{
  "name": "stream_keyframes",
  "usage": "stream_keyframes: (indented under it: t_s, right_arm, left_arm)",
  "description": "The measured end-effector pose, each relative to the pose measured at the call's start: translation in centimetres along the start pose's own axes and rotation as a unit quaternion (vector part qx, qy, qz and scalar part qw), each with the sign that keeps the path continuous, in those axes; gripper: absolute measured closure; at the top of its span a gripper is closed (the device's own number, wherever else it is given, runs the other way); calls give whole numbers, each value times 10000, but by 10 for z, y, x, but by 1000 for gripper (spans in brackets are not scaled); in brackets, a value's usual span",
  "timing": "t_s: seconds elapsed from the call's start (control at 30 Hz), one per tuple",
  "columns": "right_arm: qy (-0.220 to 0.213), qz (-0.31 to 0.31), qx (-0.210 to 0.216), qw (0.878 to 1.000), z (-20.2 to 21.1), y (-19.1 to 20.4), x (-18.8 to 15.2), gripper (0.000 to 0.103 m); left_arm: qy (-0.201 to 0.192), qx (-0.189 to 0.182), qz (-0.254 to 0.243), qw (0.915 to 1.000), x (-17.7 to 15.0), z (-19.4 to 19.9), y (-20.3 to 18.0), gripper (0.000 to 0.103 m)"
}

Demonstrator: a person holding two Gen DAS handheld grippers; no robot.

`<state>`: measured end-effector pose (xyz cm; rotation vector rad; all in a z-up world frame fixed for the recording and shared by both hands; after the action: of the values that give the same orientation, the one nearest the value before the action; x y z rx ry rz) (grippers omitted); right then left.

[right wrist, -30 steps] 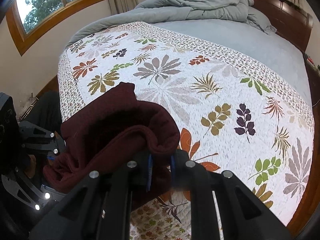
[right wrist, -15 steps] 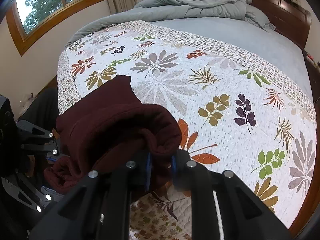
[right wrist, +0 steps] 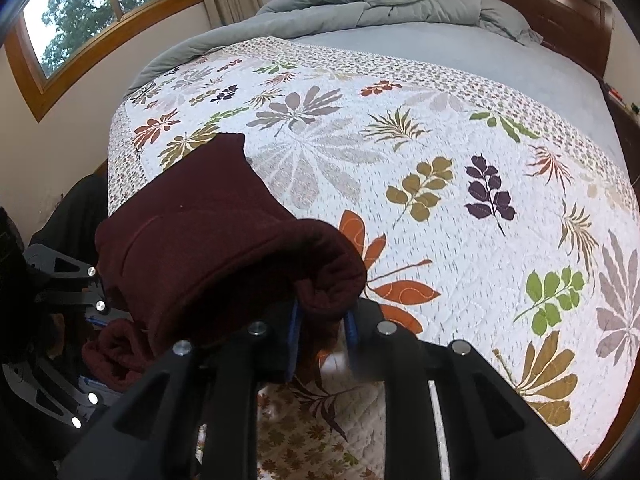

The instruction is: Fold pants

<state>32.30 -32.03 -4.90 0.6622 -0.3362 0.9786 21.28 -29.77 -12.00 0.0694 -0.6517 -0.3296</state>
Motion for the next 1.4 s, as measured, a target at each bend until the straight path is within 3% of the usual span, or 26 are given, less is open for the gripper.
stream_keyframes:
  t_s: [0.43,0.73,0.83,0.87,0.9,0.97,1.0,1.07,1.13,1.17,1.2,1.27,1.3,1.4]
  right_arm:
    - [79,-304,-462,9984,-4,-8,-12,78]
    - [136,-545,-1025,9931,5,-4,-13,78]
    - [255,-896,-1459,9849,2,-12,-20,68]
    - [312,-1082,-1600,9807,2,-17,-25,58]
    - [350,-1263,-1710,9765,3,-22,-29,41]
    - [294,-2220,-1824,9574,13,-40,-47,19]
    - [201,-2630,-1796,9477,19,-46,-55,16]
    - [-299,-3668,-1343,9201,35,-57,-81,16]
    - [-1100,-4365,-441,8919,49,-57,-107,13]
    - [-1588,-4643,253,8710,51,-55,-121,10]
    - [-1996,-4894,1056,8423,47,-51,-134,9]
    - [-2193,-5140,1847,8084,30,-44,-148,9]
    - [-2143,-5203,1931,8038,21,-39,-151,9]
    - [-2056,-5143,2127,8050,0,-25,-146,9]
  left_arm:
    - [-149,235,-271,9992,-7,-2,-13,57]
    - [-276,1,-187,9994,-8,5,-5,50]
    - [-350,-363,-89,9987,-9,21,-1,38]
    - [-380,-470,-44,9982,-10,28,1,36]
    - [-400,-573,0,9976,-11,35,5,35]
    - [-396,-913,187,9949,-16,51,22,34]
    - [-366,-1109,342,9926,-18,58,33,32]
    - [-287,-1545,773,9845,-24,68,66,29]
    - [-314,-1620,1113,9800,-30,72,104,28]
    - [-333,-1543,1253,9795,-32,71,121,27]
    - [-350,-1458,1390,9789,-34,69,138,26]
    - [-211,-1137,1753,9777,-40,56,177,26]
    - [-81,-1024,1957,9753,-46,48,196,26]
    - [54,-832,2210,9717,-59,38,224,27]
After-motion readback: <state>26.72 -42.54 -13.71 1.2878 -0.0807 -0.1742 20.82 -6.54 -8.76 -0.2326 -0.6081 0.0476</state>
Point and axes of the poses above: each gripper's, at about its wrist camera, not at the fingertips, and z roughly against the way its jaws point, y to its left, x to its top, the point moved 1 cm from there along -z, roughly the way its jaws point, and after that the axes turned 14 degrees about x, right-handed, at the moved point
